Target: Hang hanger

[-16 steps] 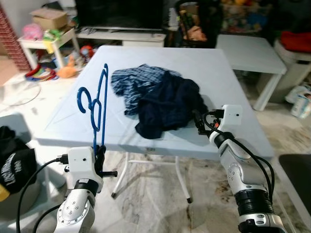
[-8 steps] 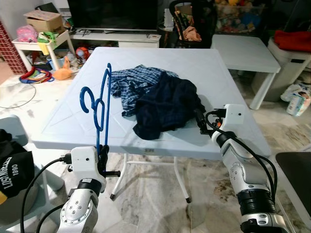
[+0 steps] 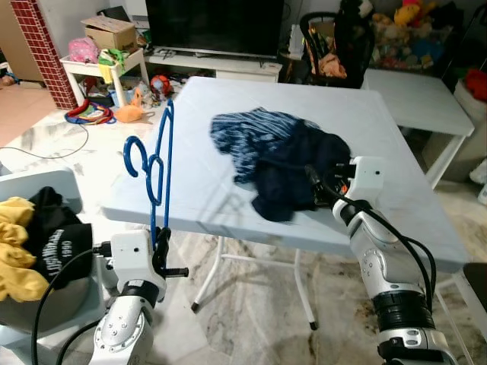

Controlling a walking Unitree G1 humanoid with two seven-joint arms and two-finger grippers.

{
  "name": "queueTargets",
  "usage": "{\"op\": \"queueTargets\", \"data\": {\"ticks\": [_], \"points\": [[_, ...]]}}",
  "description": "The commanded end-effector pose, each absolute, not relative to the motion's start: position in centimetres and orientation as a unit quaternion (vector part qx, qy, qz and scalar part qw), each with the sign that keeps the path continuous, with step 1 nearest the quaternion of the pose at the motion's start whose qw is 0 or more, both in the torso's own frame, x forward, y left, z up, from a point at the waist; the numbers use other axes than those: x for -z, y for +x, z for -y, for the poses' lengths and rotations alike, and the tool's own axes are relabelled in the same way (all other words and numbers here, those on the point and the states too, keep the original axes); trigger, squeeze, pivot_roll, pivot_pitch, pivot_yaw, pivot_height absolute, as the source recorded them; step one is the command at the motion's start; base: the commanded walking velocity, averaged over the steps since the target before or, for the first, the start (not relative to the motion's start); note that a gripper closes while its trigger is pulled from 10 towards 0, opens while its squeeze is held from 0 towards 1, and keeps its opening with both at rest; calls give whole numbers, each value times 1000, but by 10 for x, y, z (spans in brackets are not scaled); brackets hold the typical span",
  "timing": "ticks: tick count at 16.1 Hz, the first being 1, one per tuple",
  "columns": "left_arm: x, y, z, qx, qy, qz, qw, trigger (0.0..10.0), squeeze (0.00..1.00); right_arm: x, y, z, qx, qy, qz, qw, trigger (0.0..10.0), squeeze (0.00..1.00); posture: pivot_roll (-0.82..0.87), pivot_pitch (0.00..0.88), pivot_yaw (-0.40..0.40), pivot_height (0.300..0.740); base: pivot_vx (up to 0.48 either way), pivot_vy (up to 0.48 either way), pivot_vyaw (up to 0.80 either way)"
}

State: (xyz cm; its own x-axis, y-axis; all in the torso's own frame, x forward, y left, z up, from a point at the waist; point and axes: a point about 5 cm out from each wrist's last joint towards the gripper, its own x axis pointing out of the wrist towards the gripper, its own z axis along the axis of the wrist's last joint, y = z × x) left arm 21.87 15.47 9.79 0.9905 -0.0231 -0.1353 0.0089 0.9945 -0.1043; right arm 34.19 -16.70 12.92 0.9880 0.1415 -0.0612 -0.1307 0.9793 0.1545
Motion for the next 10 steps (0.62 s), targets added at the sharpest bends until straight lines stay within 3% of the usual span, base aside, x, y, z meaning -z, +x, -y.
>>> {"op": "queueTargets", "data": {"ticks": [1, 10], "points": [[-105, 220, -154, 12, -53, -52, 997, 10000, 0, -133, 345, 168, -65, 73, -31, 995, 10000, 0, 54, 0, -28, 740, 0, 442, 0], [-104, 222, -151, 18, -56, -51, 997, 10000, 0, -136, 348, 168, -66, 70, -27, 995, 10000, 0, 50, 0, -35, 740, 0, 449, 0]]}}
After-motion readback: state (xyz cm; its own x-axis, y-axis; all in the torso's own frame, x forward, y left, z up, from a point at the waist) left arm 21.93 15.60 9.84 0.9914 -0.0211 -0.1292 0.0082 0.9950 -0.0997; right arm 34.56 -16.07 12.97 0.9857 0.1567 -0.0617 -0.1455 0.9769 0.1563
